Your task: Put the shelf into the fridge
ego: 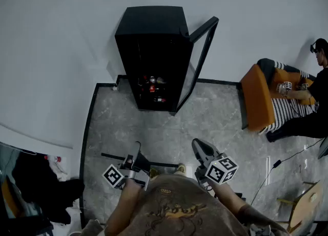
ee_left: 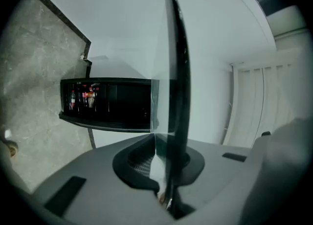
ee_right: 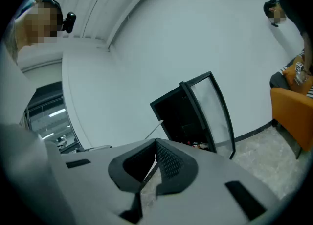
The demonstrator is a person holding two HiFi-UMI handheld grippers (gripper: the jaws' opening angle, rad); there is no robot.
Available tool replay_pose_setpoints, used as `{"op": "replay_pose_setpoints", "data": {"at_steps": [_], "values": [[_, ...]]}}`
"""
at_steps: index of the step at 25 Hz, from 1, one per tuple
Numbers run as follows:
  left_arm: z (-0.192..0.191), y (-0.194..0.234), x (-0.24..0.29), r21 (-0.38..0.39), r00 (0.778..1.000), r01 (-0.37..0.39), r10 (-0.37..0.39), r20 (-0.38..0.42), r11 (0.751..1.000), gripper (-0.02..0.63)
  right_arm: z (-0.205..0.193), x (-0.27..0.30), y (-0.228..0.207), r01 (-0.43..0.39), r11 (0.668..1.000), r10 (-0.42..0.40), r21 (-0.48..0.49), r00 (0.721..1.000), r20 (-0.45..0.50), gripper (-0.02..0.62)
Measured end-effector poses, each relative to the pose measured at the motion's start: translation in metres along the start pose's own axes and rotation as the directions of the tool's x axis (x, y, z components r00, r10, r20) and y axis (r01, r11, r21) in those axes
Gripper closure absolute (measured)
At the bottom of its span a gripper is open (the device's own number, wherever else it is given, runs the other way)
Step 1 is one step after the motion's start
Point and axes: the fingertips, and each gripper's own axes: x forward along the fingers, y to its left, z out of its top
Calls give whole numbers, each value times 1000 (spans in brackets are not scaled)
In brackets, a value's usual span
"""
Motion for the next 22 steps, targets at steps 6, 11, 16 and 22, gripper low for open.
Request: {"op": "replay_pose_setpoints", "data": {"at_steps": [6, 11, 16, 22], "values": [[3, -6, 5, -5, 1000, 8, -8, -15, 1000, 589, 2, 6, 5, -2, 1000, 2, 1, 1000, 6, 575], [10, -6, 6, -2, 1000, 5, -6, -28, 1000, 589, -2, 11, 13, -5, 1000, 5, 8, 1000, 10, 575], [19, -8, 6, -7, 999, 8, -8, -36, 1000, 589, -2, 15, 25, -30, 1000, 30, 5, 999, 33, 575], [31, -9, 8, 9, 998, 10, -9, -67, 1000, 589, 3, 17, 27, -13, 1000, 11, 28, 997, 70, 574]]}}
